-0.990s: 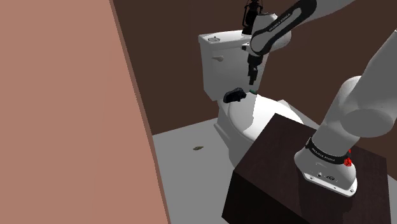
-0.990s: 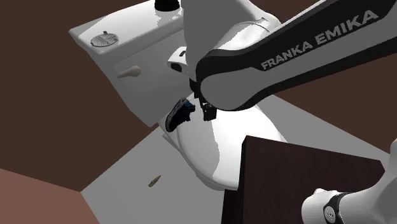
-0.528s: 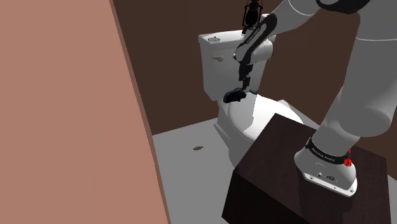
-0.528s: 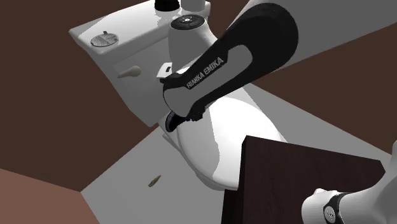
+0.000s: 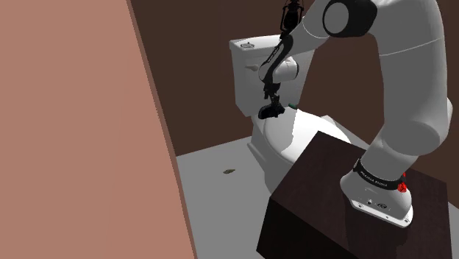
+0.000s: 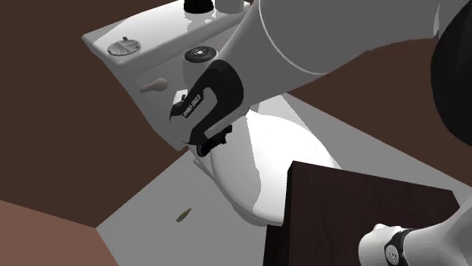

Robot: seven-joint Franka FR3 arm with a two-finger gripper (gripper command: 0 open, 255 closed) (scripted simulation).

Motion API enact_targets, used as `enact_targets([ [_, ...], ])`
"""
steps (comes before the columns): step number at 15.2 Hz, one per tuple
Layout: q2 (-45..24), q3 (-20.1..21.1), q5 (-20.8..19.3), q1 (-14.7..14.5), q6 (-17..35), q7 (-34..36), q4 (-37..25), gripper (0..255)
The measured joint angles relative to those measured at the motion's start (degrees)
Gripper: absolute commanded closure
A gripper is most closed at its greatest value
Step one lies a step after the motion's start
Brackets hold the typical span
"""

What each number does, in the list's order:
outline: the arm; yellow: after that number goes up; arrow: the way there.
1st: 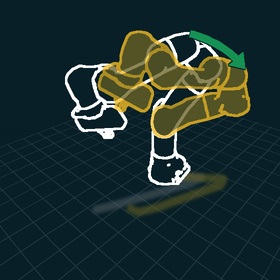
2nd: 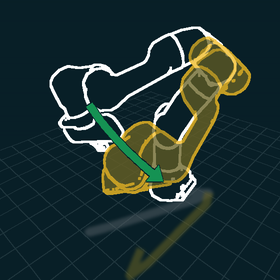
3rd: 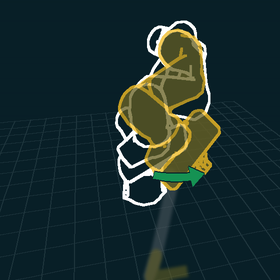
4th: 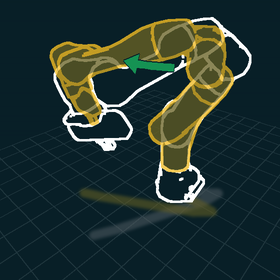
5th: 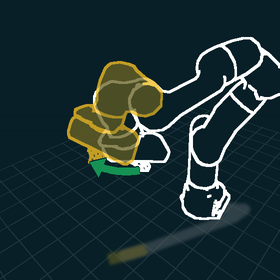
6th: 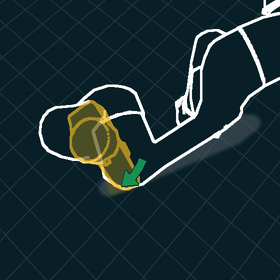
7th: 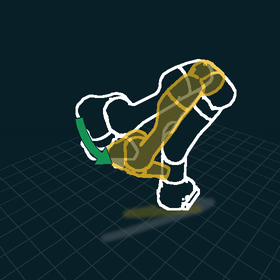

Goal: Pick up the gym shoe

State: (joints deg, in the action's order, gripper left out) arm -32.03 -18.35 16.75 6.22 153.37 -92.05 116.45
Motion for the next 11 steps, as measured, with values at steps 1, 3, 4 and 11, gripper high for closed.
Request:
enact_targets([
  [1,-2.32,1.16,0.36,0.84,0.29,-1.4,-2.31,0],
  [3,-4.38,2.17,0.67,1.87,0.47,-2.84,-4.38,0],
  [4,-5.16,2.55,0.9,2.21,0.87,-3.23,-4.81,0],
  [11,-9.55,4.32,2.18,3.63,3.55,-4.3,-6.63,255],
])
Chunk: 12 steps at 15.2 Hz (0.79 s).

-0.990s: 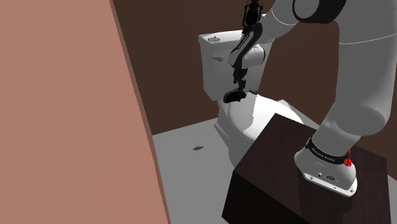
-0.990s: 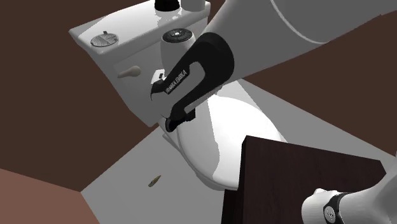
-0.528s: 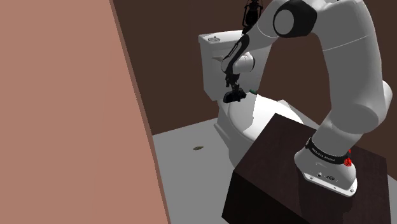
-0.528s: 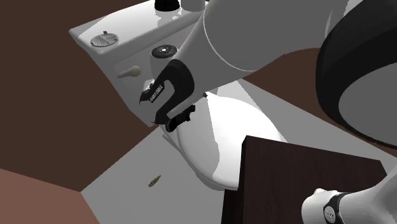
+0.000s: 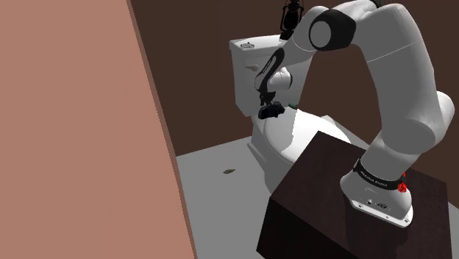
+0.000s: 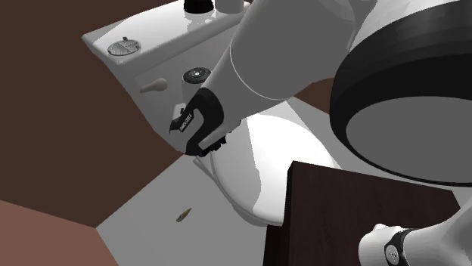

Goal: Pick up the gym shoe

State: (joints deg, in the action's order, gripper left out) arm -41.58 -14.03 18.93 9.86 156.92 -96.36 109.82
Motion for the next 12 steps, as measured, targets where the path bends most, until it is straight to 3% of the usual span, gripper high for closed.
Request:
enact_targets([
  [12,0.64,-0.19,-0.14,-0.22,-0.27,0.11,0.34,255],
])
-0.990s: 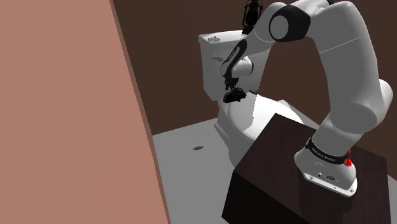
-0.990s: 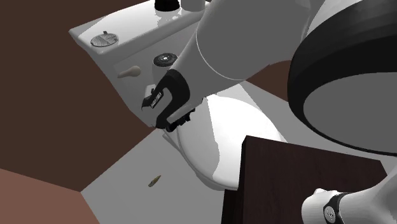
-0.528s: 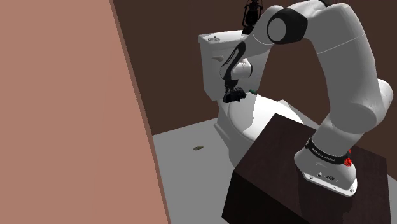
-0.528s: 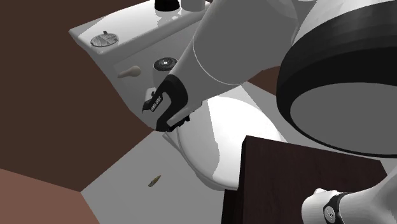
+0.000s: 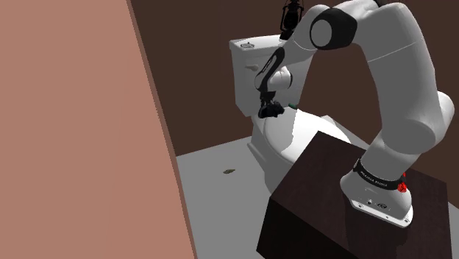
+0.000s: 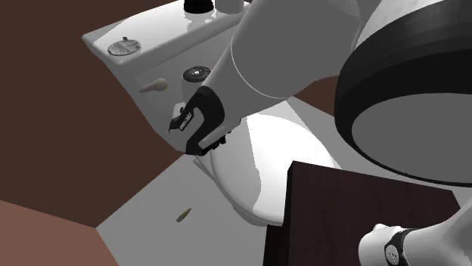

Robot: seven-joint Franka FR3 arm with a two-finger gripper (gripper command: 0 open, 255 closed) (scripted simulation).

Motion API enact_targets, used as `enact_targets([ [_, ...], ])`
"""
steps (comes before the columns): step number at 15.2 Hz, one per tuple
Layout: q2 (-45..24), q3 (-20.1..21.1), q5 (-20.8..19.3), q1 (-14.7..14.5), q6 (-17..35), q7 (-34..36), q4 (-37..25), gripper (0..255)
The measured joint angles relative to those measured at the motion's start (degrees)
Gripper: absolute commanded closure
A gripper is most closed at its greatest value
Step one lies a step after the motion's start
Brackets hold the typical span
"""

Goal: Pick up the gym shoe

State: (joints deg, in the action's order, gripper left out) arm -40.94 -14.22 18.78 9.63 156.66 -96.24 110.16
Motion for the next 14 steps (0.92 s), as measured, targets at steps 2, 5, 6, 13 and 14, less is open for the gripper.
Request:
enact_targets([
  [2,1.25,-0.48,-0.34,-0.31,-0.75,0.16,0.54,255],
  [5,3.2,-1.31,-0.98,-0.94,-2.14,0.61,1.17,255],
  [6,3.84,-1.58,-1.21,-1.14,-2.62,0.76,1.34,255],
  [13,8.2,-3.41,-2.97,-2.73,-6.4,2.09,2.46,255],
  [14,8.53,-3.6,-3.13,-2.87,-6.62,2.28,2.49,255],
])
